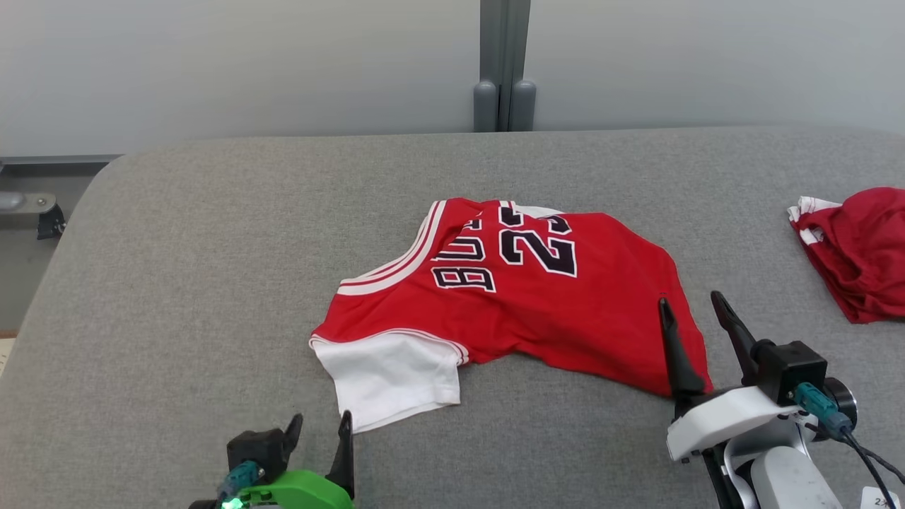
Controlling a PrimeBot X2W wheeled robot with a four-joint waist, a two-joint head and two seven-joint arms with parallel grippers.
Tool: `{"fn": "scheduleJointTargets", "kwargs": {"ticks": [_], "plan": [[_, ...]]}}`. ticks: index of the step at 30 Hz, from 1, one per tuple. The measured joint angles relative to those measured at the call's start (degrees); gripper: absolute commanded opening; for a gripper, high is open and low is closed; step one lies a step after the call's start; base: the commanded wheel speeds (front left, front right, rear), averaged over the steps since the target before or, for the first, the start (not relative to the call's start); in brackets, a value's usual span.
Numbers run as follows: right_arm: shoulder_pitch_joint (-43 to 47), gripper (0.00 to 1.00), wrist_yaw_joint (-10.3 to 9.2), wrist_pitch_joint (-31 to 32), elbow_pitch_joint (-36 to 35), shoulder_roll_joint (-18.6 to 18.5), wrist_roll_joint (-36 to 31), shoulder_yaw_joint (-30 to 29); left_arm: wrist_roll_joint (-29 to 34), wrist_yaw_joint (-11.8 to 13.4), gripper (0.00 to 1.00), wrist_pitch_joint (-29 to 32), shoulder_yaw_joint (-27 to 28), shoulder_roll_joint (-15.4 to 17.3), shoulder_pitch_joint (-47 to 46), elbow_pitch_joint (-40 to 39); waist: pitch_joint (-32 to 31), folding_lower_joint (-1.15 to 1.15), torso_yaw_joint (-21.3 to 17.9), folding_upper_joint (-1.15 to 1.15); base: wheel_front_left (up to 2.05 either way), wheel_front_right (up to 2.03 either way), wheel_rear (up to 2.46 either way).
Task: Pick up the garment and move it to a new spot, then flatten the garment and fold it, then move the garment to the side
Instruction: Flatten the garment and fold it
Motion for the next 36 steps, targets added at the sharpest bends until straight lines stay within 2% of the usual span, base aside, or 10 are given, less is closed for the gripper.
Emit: {"fn": "scheduleJointTargets", "kwargs": {"ticks": [5, 13, 14, 15, 16, 17, 26, 36], "plan": [[1.40, 1.00, 0.00, 1.49, 1.37, -0.01, -0.56, -1.26, -1.96, 1.81, 1.00, 4.17, -1.99, -0.02, -2.27, 3.64, 1.48, 0.00, -0.67, 0.00, 0.00, 0.00, 0.00], [2.57, 1.00, 0.00, 2.67, 2.93, 0.00, -0.71, -2.44, -4.69, 4.03, 1.00, 5.26, -3.26, -0.04, -4.55, 7.67, 3.46, 0.00, -3.21, 0.00, 0.00, 0.00, 0.00], [2.64, 1.00, 0.00, 3.57, 3.76, -0.01, -0.85, -2.75, -4.88, 4.03, 0.71, 4.93, -3.30, -0.04, -4.78, 8.02, 3.74, 0.00, -3.56, 0.00, 0.00, 0.00, 0.00], [2.86, 1.00, 0.00, 4.15, 4.54, -0.01, -0.90, -3.09, -5.08, 4.02, 0.47, 4.83, -3.38, -0.04, -5.02, 8.29, 4.02, 0.00, -3.86, 0.00, 0.00, 0.00, 0.00], [3.04, 1.00, 0.00, 4.46, 5.20, 0.00, -0.90, -3.38, -5.12, 3.97, 0.11, 4.71, -3.54, -0.04, -5.21, 8.56, 4.25, 0.00, -4.08, 0.00, 0.00, 0.00, 0.00], [3.19, 1.00, 0.00, 4.93, 6.02, -0.03, -0.88, -3.69, -5.22, 3.89, 0.00, 4.58, -3.71, -0.04, -5.39, 8.78, 4.50, 0.00, -4.29, 0.00, 0.00, 0.00, 0.00], [2.57, 1.00, 0.00, 3.80, 12.73, -0.03, 0.60, -6.35, -6.10, 3.91, 0.00, 1.80, -3.12, 0.43, -5.59, 7.93, 5.07, 0.00, -2.78, 0.00, 0.00, 0.00, 0.00], [0.77, 1.00, 0.00, 2.19, 18.19, 0.01, 1.03, -7.17, -6.60, 5.53, 0.00, 1.44, -1.99, 2.91, -2.15, 0.43, 4.36, 0.00, 0.13, 0.00, 0.00, 0.00, 0.00]]}}
